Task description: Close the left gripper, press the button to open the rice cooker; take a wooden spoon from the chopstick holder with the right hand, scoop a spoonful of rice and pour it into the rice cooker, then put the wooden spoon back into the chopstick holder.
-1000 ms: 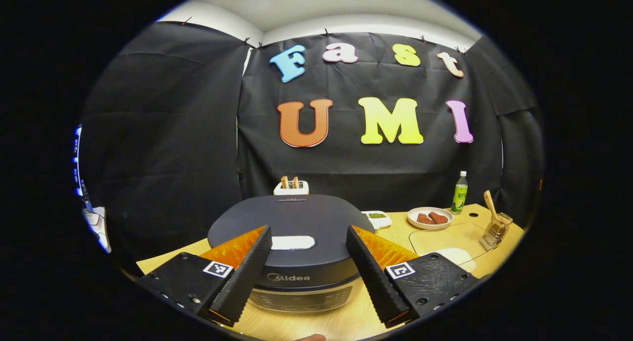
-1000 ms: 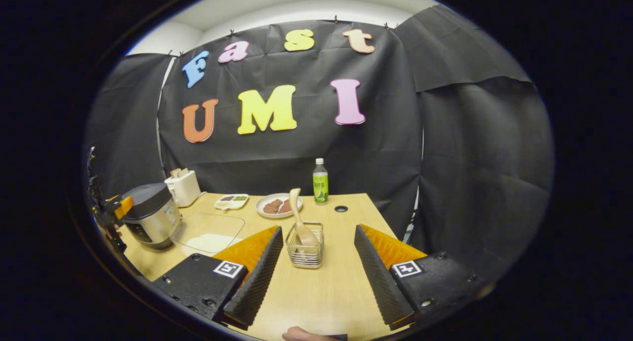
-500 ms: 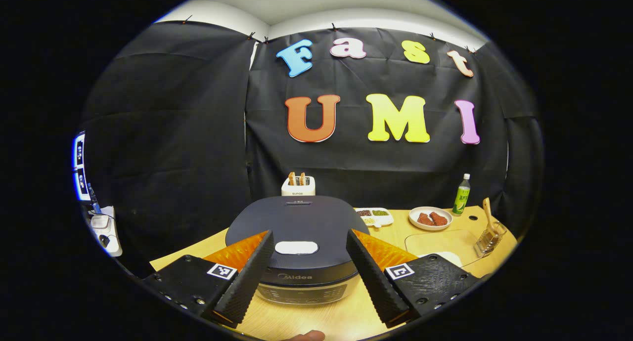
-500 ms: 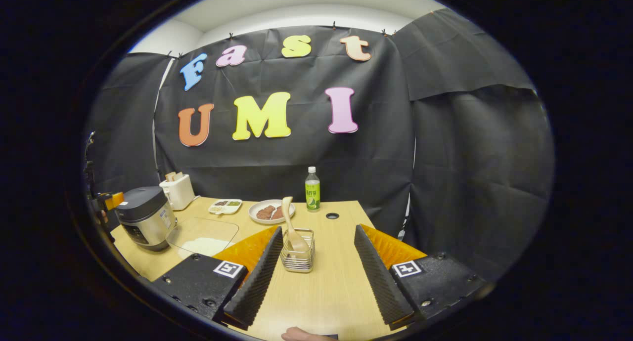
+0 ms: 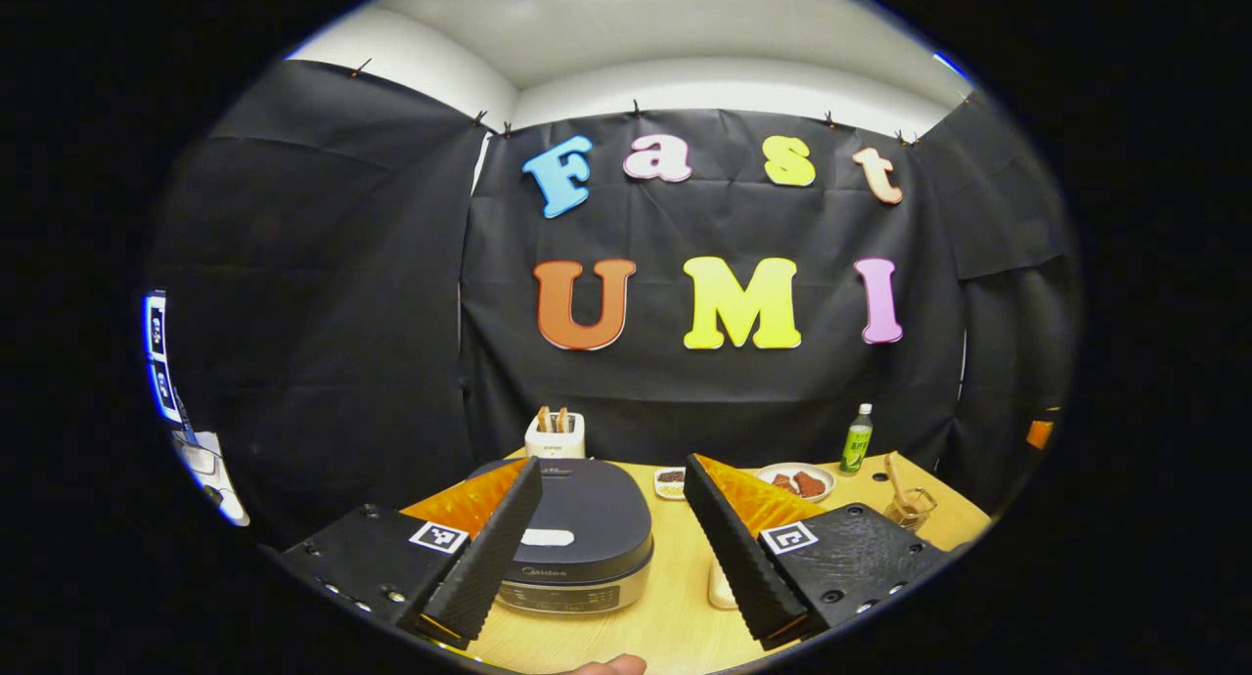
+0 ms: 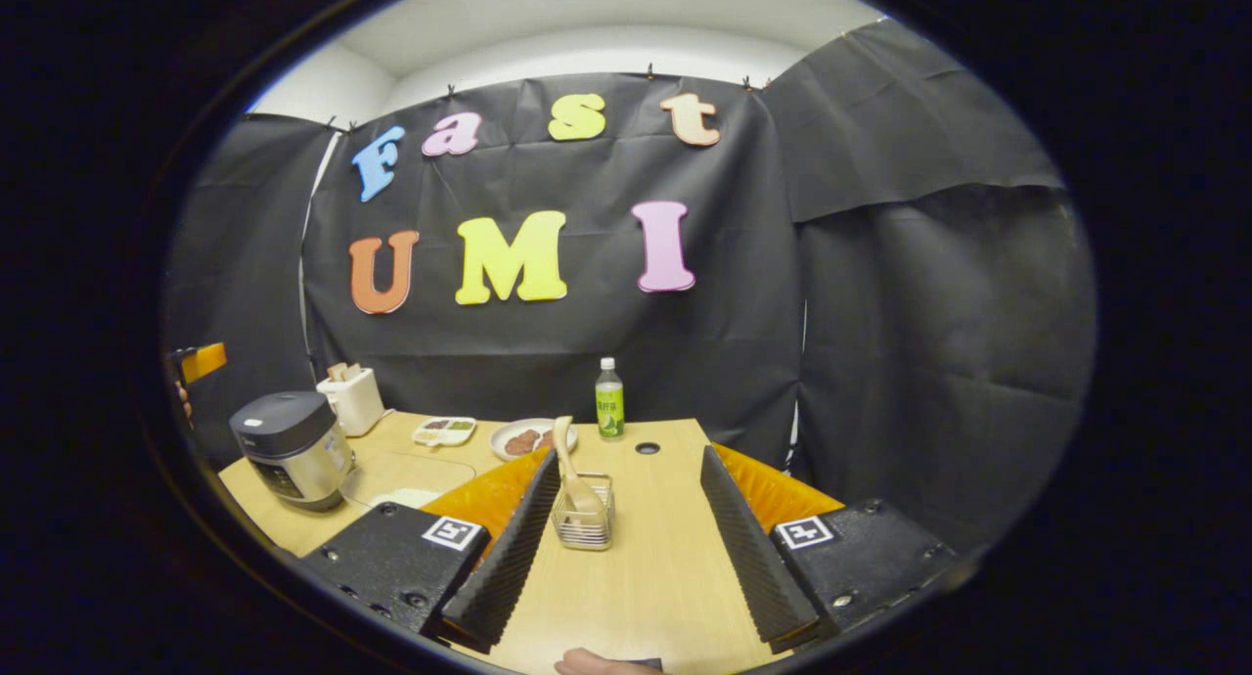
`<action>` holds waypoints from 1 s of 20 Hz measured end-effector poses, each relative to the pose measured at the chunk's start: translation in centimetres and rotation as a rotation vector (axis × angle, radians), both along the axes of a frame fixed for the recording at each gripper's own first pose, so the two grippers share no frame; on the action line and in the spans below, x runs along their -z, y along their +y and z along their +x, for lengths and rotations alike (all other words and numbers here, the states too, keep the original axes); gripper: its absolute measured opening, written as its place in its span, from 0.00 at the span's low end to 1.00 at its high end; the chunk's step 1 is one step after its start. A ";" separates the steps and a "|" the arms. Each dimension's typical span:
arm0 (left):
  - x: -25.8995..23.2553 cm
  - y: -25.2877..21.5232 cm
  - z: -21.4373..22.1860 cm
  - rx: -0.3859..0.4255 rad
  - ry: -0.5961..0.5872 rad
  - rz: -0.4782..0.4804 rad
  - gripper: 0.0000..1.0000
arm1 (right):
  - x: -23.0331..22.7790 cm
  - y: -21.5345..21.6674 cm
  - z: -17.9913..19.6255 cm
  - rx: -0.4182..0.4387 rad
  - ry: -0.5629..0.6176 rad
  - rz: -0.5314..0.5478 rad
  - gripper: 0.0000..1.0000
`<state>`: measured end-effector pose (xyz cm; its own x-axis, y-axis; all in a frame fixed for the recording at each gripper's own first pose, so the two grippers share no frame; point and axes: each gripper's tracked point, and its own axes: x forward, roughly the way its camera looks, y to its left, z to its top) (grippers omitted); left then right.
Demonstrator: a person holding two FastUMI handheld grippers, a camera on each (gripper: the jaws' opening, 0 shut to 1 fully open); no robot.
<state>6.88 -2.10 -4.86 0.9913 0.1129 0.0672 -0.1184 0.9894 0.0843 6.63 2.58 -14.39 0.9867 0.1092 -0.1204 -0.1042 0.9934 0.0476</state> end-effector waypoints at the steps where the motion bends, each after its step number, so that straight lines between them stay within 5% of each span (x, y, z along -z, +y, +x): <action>1: -0.7 -0.7 -0.6 0.014 -0.015 0.007 0.93 | -0.5 0.1 -0.2 -0.001 -0.008 -0.001 0.94; 7: -2.4 -4.1 -2.9 0.097 -0.054 0.039 0.93 | -3.5 -0.1 -1.9 0.002 -0.079 0.023 0.94; 18: -1.6 -7.1 -6.8 0.133 -0.034 0.064 0.93 | -6.8 -1.5 -5.8 0.020 -0.152 0.008 0.94; 19: -1.5 -7.5 -7.1 0.140 -0.031 0.072 0.84 | -6.8 -1.8 -5.9 0.019 -0.154 0.005 0.93; 20: -1.5 -7.5 -7.3 0.137 -0.028 0.078 0.93 | -6.5 -1.8 -6.0 0.018 -0.151 0.002 0.93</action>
<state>-0.40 -9.64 -3.40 0.9947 -0.0304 0.0986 0.0143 0.9870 0.1603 0.64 0.74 -7.86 0.9954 0.0911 0.0301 -0.0921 0.9951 0.0350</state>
